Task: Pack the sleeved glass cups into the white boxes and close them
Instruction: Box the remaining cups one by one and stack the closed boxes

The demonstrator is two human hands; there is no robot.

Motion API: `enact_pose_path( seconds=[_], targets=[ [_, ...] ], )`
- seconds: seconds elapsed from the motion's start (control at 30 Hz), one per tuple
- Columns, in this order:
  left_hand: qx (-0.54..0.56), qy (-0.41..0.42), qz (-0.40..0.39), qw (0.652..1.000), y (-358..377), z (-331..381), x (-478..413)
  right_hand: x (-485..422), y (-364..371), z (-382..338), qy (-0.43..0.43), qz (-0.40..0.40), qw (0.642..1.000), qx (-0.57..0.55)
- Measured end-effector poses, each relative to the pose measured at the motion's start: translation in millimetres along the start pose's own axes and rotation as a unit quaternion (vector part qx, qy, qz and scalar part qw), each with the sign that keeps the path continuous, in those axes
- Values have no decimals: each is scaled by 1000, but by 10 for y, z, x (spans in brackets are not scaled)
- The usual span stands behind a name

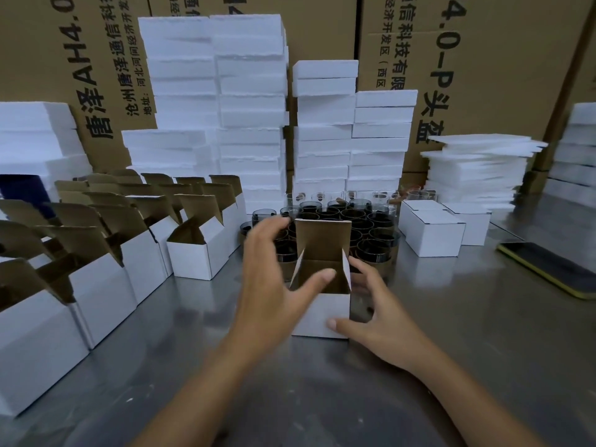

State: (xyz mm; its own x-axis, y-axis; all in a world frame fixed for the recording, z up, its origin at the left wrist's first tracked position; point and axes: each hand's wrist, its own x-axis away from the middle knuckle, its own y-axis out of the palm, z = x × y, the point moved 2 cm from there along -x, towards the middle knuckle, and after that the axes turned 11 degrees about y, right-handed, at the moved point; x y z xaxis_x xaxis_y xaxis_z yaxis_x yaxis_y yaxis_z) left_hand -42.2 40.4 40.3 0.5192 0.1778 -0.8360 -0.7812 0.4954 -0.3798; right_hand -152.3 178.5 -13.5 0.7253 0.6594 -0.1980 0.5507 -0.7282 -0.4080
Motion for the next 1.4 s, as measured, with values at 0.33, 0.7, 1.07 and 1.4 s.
enact_pose_path(
  seconds=[0.33, 0.7, 1.07, 1.4],
  targets=[
    [276, -218, -143, 925, 149, -467, 239, -20, 6, 12, 12, -9, 1000, 5],
    [258, -239, -130, 927, 121, -578, 262, -39, -82, 23, 23, 110, 994, -3],
    [265, -238, -112, 928, 110, -606, 290, -278, 75, 8, 104, 126, 915, 368],
    [255, -236, -126, 929, 135, -574, 246, -155, -24, 22, 80, 279, 948, 128]
  ],
)
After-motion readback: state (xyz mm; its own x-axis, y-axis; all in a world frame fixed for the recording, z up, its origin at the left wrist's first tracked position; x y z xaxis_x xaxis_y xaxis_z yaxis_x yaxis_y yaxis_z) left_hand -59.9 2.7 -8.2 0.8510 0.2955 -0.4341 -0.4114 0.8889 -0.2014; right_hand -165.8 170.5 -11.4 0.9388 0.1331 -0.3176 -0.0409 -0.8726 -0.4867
